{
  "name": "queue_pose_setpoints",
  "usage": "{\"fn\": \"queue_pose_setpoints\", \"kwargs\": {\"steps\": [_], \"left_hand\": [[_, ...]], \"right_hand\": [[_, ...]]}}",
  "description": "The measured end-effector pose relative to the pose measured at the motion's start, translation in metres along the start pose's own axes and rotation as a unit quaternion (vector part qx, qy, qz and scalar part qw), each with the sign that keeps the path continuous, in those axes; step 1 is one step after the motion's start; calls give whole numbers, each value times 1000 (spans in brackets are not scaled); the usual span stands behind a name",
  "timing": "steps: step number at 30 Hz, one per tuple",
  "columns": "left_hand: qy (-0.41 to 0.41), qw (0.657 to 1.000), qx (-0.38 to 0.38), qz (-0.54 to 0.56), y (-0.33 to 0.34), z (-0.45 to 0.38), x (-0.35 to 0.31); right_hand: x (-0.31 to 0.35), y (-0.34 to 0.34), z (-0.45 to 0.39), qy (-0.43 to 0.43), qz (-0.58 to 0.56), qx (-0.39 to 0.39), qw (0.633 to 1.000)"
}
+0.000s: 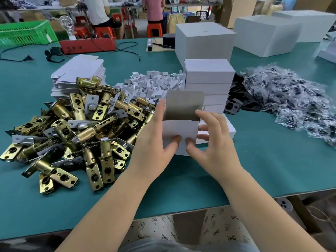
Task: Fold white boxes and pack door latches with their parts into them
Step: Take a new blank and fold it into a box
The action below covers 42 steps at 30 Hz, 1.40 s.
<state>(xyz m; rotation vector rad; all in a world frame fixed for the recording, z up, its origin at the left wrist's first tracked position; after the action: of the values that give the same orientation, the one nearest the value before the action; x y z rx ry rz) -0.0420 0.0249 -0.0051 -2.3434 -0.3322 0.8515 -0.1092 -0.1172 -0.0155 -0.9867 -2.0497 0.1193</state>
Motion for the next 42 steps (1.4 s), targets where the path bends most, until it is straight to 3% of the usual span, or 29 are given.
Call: {"fn": "queue_pose_setpoints", "kwargs": {"steps": [6, 10, 15, 21, 26, 30, 35, 40, 42], "left_hand": [[-101, 993, -12, 54, 1, 0, 3], [-110, 990, -41, 77, 1, 2, 7], [-127, 981, -12, 144, 3, 0, 10], [-119, 988, -1, 98, 1, 0, 3], [-35, 999, -7, 3, 5, 3, -12], [2, 1000, 2, 1, 5, 5, -20], [-2, 999, -36, -5, -10, 1, -12], [-35, 993, 8, 112, -9, -2, -3], [-35, 994, 6, 101, -9, -3, -2]], "right_hand": [[1, -2, 2, 24, -16, -3, 1000], [1, -5, 3, 89, -93, -42, 991], [0, -10, 2, 101, -188, -87, 973], [1, -12, 0, 78, -128, -127, 980], [10, -12, 2, 22, -16, -123, 992], [18, -5, 0, -50, 61, -105, 991], [11, -1, -5, -43, 5, -37, 998], [8, -1, -5, -52, -20, 2, 998], [8, 1, -5, -42, -23, 7, 999]]}}
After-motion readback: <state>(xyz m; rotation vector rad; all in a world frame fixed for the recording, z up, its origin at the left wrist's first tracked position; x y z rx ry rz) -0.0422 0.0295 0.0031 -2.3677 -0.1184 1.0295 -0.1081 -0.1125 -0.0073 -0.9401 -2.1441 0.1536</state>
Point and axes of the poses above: each hand's wrist, its own z-axis away from the middle knuckle, its own y-axis out of the palm, x = y × z, the point moved 4 cm from there along -z, towards the middle knuckle, and after that the axes turned 5 degrees about -z, right-handed, at the moved point
